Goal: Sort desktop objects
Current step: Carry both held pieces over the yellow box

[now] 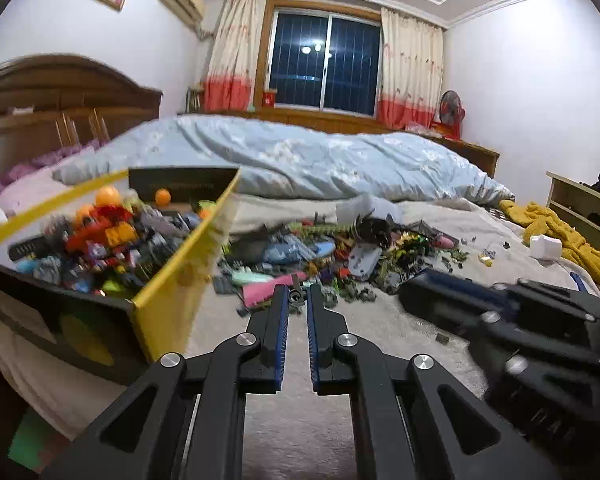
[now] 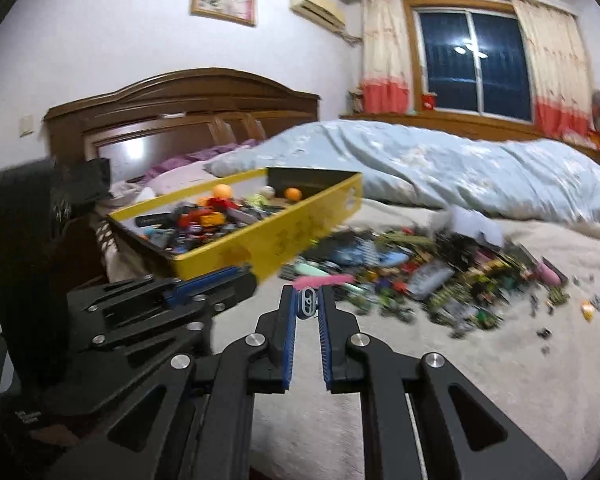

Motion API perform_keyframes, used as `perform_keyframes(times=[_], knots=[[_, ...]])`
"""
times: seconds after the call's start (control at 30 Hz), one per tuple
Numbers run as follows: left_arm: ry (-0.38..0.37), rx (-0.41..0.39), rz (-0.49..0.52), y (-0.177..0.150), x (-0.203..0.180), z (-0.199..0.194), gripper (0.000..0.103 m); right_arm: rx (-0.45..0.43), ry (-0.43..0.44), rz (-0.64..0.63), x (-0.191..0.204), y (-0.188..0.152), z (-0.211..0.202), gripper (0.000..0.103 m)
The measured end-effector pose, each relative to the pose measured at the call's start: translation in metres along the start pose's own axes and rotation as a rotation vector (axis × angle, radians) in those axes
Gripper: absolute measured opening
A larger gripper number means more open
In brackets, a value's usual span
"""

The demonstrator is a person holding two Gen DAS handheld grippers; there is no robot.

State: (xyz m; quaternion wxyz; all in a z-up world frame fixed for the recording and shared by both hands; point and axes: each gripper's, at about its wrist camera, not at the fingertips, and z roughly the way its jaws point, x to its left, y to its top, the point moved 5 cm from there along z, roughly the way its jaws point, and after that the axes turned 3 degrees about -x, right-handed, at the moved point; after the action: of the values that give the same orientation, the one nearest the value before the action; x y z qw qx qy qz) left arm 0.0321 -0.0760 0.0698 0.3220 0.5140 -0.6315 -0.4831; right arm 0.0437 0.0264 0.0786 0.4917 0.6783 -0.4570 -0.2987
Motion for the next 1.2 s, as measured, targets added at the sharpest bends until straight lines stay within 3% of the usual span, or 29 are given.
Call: perform_keyframes(times=[0.27, 0.63, 0.8, 1.0, 1.2], knots=[[0.010, -0.051, -0.009, 0.004, 0.014, -0.020, 0.009, -0.008, 0.021, -0.021, 0.018, 0.005, 0.012, 0.010], [0.131, -0.079, 0.011, 0.013, 0.054, -0.019, 0.009, -0.091, 0.003, -0.085, 0.046, 0.016, 0.048, 0.010], [0.142, -0.089, -0.011, 0.020, 0.079, -0.021, 0.009, -0.049, 0.021, -0.024, 0.058, 0.016, 0.069, 0.010], [0.191, -0.112, -0.082, 0.031, 0.115, -0.022, 0.009, -0.092, -0.020, 0.024, 0.072, 0.030, 0.085, 0.010], [0.253, -0.136, -0.124, 0.045, 0.148, -0.021, 0.009, -0.106, 0.027, 0.066, 0.088, 0.050, 0.111, 0.010]])
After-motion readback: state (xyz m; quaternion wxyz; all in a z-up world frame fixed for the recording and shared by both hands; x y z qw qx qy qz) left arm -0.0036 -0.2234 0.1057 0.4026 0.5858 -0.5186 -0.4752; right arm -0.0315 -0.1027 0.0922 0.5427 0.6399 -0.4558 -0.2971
